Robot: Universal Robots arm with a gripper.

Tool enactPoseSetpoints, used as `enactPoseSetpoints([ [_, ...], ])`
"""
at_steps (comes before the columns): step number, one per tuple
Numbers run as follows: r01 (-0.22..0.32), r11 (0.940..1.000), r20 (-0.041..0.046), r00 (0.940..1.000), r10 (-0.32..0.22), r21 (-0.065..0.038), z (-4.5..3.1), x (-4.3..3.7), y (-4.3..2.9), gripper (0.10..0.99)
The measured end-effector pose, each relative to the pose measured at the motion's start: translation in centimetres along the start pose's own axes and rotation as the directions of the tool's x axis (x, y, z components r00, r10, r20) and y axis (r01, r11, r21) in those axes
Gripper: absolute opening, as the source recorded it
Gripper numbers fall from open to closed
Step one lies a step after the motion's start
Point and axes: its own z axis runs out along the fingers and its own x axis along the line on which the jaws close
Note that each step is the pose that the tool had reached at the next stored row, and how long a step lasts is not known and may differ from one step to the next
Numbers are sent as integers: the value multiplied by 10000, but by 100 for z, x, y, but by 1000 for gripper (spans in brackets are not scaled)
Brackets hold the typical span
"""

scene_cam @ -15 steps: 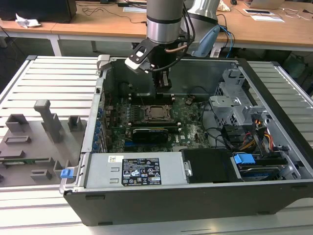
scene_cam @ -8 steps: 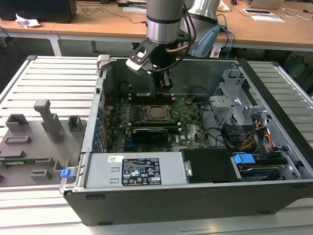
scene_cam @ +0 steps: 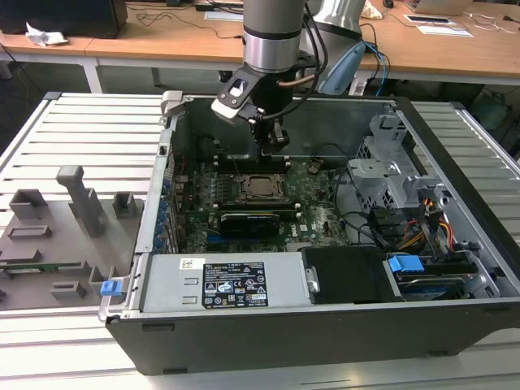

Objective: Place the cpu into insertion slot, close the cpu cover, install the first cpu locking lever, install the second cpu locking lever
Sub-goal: 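Install the first cpu locking lever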

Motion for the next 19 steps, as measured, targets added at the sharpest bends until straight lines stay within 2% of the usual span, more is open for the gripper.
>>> enactPoseSetpoints([
  [9,492,9988,-10,9988,-492,-11,0,0,0,106],
  [19,1249,9922,-17,9922,-1249,-25,0,0,0,106],
])
